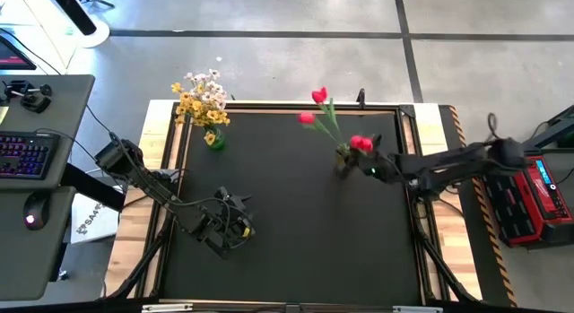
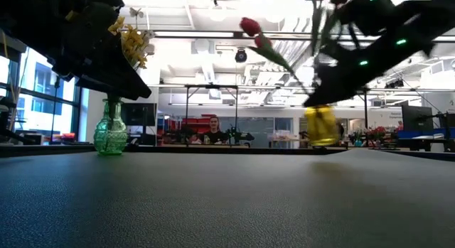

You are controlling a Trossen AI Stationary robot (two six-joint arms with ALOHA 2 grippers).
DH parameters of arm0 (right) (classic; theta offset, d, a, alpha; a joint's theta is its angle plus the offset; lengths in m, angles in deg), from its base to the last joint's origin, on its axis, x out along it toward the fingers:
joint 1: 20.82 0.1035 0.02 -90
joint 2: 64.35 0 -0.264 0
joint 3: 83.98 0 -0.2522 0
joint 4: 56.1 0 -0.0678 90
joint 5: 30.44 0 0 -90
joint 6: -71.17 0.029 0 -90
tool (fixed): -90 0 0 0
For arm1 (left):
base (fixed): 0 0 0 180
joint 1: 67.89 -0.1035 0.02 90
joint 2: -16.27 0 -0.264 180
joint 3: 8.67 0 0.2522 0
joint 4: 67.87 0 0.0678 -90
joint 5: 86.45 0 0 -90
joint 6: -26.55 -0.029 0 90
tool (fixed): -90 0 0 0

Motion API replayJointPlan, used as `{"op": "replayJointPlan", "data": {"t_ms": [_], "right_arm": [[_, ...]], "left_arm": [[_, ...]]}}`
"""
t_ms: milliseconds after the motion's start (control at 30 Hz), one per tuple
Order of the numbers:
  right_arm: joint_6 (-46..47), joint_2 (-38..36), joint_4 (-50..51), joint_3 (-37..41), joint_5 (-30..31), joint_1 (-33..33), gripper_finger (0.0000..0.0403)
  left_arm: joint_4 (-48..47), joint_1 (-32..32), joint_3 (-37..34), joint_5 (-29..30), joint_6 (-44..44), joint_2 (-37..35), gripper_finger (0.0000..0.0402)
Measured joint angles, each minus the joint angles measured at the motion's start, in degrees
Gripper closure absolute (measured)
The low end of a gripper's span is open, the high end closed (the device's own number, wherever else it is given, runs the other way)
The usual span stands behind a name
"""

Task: Sort flowers into vase by color
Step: Move the yellow vase to the center right of the table

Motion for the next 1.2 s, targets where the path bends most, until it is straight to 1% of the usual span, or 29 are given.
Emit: {"op": "replayJointPlan", "data": {"t_ms": [67, 133, 200, 300, 433, 567, 633, 800, 867, 967, 1200], "right_arm": [[5.3, -3.9, 9.9, 0.1, 5.0, 3.9, 0.0297], [10.6, -7.9, 16.0, 1.9, 8.8, 7.5, 0.0297], [15.9, -11.8, 19.0, 4.1, 11.2, 10.9, 0.0297], [21.6, -16.5, 19.9, 6.5, 13.0, 16.0, 0.0297], [25.6, -19.1, 23.1, 6.5, 15.8, 22.3, 0.0297], [32.4, -19.3, 29.1, 5.6, 16.4, 28.4, 0.0297], [38.1, -18.8, 33.2, 5.6, 16.7, 31.7, 0.0297], [51.9, -17.0, 41.1, 5.6, 20.4, 40.2, 0.0297], [54.2, -15.8, 41.4, 5.6, 22.0, 42.8, 0.0297], [55.6, -13.6, 41.0, 5.6, 22.3, 45.5, 0.0297], [60.1, -9.4, 42.6, 5.5, 23.7, 48.5, 0.0297]], "left_arm": [[0.0, 0.0, 0.0, 0.0, 0.0, 0.0, 0.0177], [0.0, 0.0, 0.0, 0.0, 0.0, 0.0, 0.0177], [0.0, 0.0, 0.0, 0.0, -0.3, 0.0, 0.0177], [0.0, 0.0, 0.0, 0.1, -0.4, 0.0, 0.0177], [0.0, 0.0, 0.0, 0.0, -0.9, 0.0, 0.0177], [0.5, 0.1, 0.0, 0.0, -0.2, 0.0, 0.0177], [1.3, 0.1, 0.0, 0.0, -0.3, 0.0, 0.0177], [1.3, -0.1, 0.0, 0.1, -0.9, 0.0, 0.0177], [1.6, -0.4, 0.0, 0.1, -1.4, 0.0, 0.0177], [1.6, -1.2, 0.0, 0.1, -1.4, 0.0, 0.0177], [1.7, -2.3, 0.0, -1.1, -1.4, 0.0, 0.0177]]}}
